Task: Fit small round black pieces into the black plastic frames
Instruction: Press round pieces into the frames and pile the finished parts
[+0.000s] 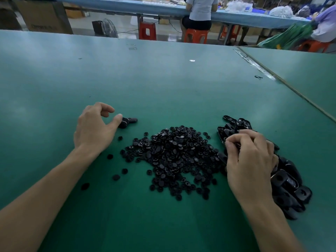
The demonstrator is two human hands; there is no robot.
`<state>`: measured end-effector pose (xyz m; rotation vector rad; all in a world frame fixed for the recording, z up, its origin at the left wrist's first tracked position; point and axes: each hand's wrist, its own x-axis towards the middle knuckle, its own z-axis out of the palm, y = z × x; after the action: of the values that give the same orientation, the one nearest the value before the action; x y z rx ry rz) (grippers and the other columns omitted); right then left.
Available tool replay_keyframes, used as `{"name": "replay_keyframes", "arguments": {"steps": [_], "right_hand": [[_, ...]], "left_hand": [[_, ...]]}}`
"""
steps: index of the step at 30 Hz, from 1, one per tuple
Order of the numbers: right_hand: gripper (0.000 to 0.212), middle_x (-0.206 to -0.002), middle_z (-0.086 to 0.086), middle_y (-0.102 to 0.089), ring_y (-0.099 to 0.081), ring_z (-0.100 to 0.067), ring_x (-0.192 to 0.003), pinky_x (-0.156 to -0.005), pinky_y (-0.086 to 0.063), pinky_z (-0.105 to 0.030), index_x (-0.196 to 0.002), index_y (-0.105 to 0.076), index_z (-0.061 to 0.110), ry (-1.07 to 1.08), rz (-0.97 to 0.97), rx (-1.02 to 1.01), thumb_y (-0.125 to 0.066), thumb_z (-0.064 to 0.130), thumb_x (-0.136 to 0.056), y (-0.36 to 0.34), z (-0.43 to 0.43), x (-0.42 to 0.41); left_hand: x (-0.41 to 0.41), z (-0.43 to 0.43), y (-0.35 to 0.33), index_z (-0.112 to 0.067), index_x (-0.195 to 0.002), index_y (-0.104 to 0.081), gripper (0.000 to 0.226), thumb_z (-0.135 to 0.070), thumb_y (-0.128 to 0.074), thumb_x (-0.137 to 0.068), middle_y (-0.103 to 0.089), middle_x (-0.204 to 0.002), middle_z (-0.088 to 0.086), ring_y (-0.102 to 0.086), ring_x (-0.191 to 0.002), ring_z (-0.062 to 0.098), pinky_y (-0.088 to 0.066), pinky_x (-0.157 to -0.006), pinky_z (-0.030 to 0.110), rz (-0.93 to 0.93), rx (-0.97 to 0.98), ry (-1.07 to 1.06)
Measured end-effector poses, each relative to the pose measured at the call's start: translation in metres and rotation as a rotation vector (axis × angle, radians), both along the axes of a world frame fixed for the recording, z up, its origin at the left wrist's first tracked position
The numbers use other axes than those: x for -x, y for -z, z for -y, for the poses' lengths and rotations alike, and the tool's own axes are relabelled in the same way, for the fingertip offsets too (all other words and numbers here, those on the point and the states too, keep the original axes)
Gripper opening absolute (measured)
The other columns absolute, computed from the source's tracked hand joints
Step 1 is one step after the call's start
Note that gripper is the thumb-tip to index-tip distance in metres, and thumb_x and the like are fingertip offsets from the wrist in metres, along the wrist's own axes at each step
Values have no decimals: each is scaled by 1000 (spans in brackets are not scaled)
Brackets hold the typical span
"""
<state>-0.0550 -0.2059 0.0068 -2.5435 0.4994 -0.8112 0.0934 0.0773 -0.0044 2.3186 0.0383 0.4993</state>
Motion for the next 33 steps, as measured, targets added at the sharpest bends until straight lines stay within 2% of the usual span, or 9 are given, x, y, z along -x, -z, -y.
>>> {"name": "replay_keyframes", "arguments": {"steps": [2,4,6,9,11,19,25,28,33], "right_hand": [[9,-91,5,-65,-58,-10,-83,-76,-43,-22,-95,-59,23,-177,108,-93,-58,16,-99,-4,-5,1],[13,-72,10,-62,-57,-12,-68,-57,-43,-17,-92,-58,28,-320,159,-183,-58,17,-99,-7,-12,2],[13,-70,6,-63,-56,-13,-65,-53,-44,-20,-88,-61,33,-394,184,-299,-60,23,-97,-7,-18,3],[8,-77,9,-67,-56,-7,-57,-53,-50,-22,-88,-68,36,-492,167,-570,-61,36,-92,-6,-27,4],[8,-76,6,-69,-57,-10,-52,-49,-50,-26,-90,-69,36,-564,140,-681,-65,30,-92,-5,-29,5],[20,-84,4,-76,-71,-11,-70,-67,-55,-20,-97,-73,25,-561,42,-839,-75,8,-87,-3,-26,5],[14,-79,3,-75,-72,-16,-76,-75,-59,-34,-91,-74,33,-525,-42,-778,-74,19,-89,0,-24,5],[15,-78,4,-75,-71,-12,-74,-73,-58,-29,-91,-75,33,-544,-1,-758,-73,18,-90,-1,-26,5],[22,-85,16,-75,-71,-8,-80,-75,-56,-21,-106,-75,33,-499,25,-659,-69,17,-93,0,-28,5]], "left_hand": [[9,13,-10,-32,-81,-63,13,-35,-73,-88,-65,-79,-16,-60,-72,4,-45,-70,18,44,68,88],[25,33,-21,-31,-72,-64,19,-29,-75,-87,-65,-63,-17,-59,-59,-5,-42,-59,6,54,136,235],[47,55,-27,-29,-75,-68,14,-25,-78,-85,-70,-69,-14,-61,-58,-2,-47,-59,9,16,229,401],[80,81,-24,-27,-89,-73,8,-29,-77,-82,-72,-76,-6,-71,-68,16,-55,-54,24,-174,448,599],[94,91,-17,-26,-96,-74,11,-24,-76,-85,-74,-79,-3,-73,-72,21,-58,-55,30,-244,501,684],[100,93,-2,-16,-88,-72,13,-3,-72,-90,-74,-73,5,-71,-64,15,-57,-57,26,-176,698,672],[99,90,2,-15,-92,-70,14,-2,-69,-90,-69,-70,3,-67,-61,14,-57,-56,25,-196,756,692],[98,90,2,-20,-98,-73,17,-7,-68,-89,-70,-74,3,-68,-63,13,-57,-58,26,-195,743,701],[98,90,3,-20,-90,-73,10,-11,-73,-86,-73,-75,2,-70,-66,15,-57,-60,25,-170,727,712]]}}
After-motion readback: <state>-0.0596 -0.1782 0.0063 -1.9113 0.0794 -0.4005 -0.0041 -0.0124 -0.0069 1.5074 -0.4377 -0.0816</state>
